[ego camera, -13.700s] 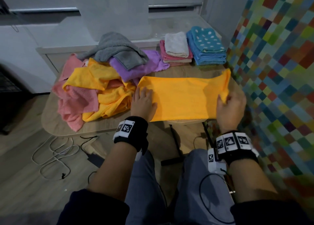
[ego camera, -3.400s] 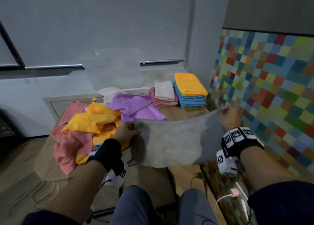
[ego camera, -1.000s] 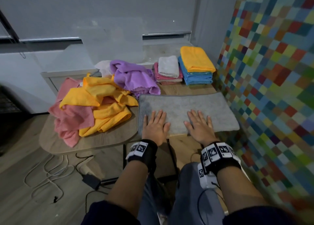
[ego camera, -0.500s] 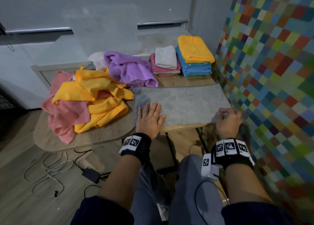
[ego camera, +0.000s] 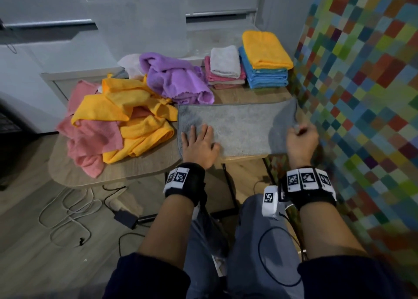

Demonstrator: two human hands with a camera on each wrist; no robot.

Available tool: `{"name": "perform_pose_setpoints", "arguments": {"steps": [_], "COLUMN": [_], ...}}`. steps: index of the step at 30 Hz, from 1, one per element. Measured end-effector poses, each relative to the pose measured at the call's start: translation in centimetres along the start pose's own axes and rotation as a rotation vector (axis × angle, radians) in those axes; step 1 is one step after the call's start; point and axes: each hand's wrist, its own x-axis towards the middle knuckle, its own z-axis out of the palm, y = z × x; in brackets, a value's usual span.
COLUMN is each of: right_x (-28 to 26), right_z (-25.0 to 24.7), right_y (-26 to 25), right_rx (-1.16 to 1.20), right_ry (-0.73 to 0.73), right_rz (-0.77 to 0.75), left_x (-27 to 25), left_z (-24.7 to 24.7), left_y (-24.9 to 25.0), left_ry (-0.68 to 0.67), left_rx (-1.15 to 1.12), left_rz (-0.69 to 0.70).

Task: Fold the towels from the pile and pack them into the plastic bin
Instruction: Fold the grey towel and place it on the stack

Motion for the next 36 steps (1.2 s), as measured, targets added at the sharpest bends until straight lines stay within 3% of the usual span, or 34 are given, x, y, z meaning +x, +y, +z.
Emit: {"name": "perform_pose_setpoints", "arguments": {"steps": [6,12,19,25,28,31,36], "right_x": [-4.8,-6.4,-7.0,-8.1,-8.1,-6.8,-4.0], "right_z": [3.9,4.8,5.5,5.7,5.3,5.0,4.6], "right_y": [-0.7,1.5,-0.2,0.7,-0.3,-1.4,0.3], "right_rx": [0.059,-0.196,-0.094,-0.303,-0.195,-0.112,-0.838], "right_ry": [-0.434,-0.533,-0.556,-0.561,-0.586,-0.456,-0.668], "right_rz": [-0.311,-0.575,-0.531,-0.634,-0.533,-0.526,-0.513], "left_x": [0.4,0.3,1.6,1.8,1.8,1.7,0.5], "left_z": [-1.0,0.2,0.2,0.3,0.7,0.4,1.3], "left_y": [2.3,2.6,2.7,1.9,1.7,1.7,1.9], "left_ry": [0.192,0.234,0.197,0.214,0.192,0.153,0.088], "left_rx": [-0.224,-0.4,-0.484,-0.573,-0.477,-0.335,-0.026], "left_rz": [0.063,0.01,-0.023,-0.013,0.024,0.07,0.148]}}
